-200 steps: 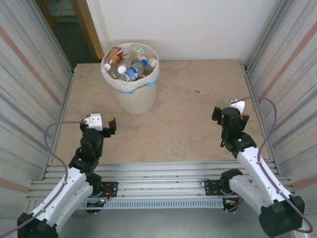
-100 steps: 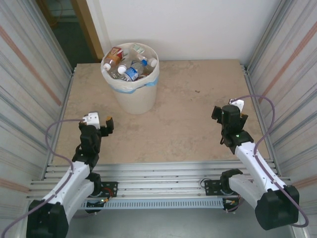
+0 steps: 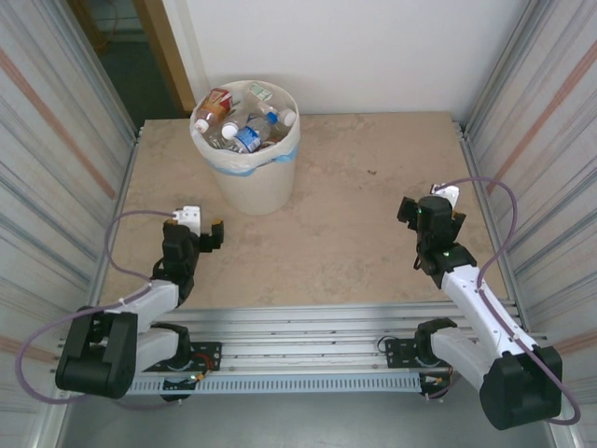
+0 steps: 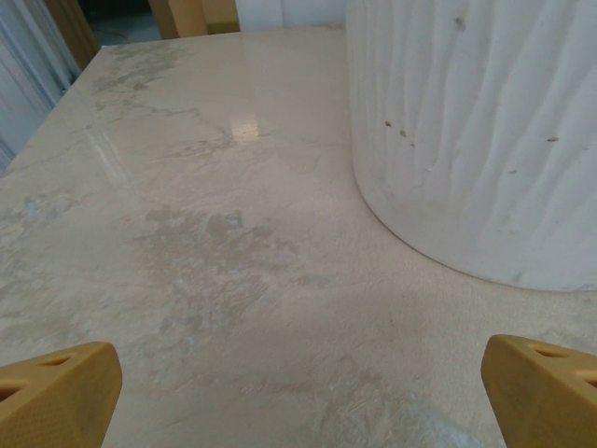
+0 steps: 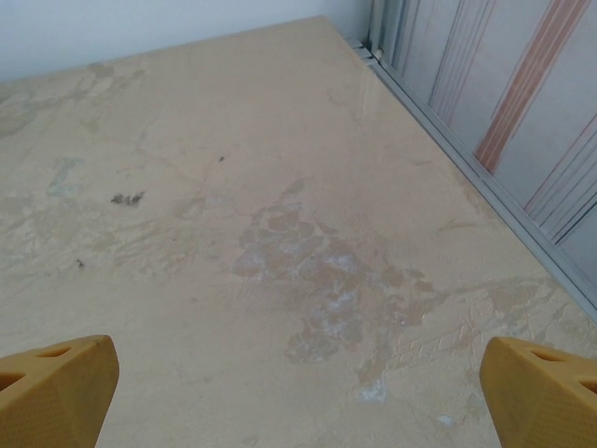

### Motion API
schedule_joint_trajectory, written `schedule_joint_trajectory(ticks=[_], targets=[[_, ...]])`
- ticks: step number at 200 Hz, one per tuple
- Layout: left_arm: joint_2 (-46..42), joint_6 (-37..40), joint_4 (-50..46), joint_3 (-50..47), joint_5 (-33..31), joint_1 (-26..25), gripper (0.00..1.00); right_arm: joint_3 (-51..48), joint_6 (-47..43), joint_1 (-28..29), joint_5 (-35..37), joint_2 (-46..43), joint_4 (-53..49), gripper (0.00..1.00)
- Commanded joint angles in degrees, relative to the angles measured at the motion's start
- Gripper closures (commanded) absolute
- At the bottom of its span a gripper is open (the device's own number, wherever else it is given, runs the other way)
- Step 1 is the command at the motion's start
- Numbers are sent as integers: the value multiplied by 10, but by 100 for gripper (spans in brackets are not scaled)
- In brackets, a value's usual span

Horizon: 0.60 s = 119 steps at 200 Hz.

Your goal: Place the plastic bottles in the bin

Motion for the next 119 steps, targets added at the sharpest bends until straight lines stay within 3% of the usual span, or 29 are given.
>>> schedule_joint_trajectory(ticks=[1,36,79,119], targets=[[27,29,63,15,21,6,1,-6,-7,-7,-3,-11,18,2],[68,58,107,19,47,17,1,-19,-7,-10,-7,-9,36,2],[119,41,161,18,145,74,1,-42,-6,-19,-20,-4,71,2],[192,51,210,24,198,84,1,-52,-4,-33,-32,7,94,2]])
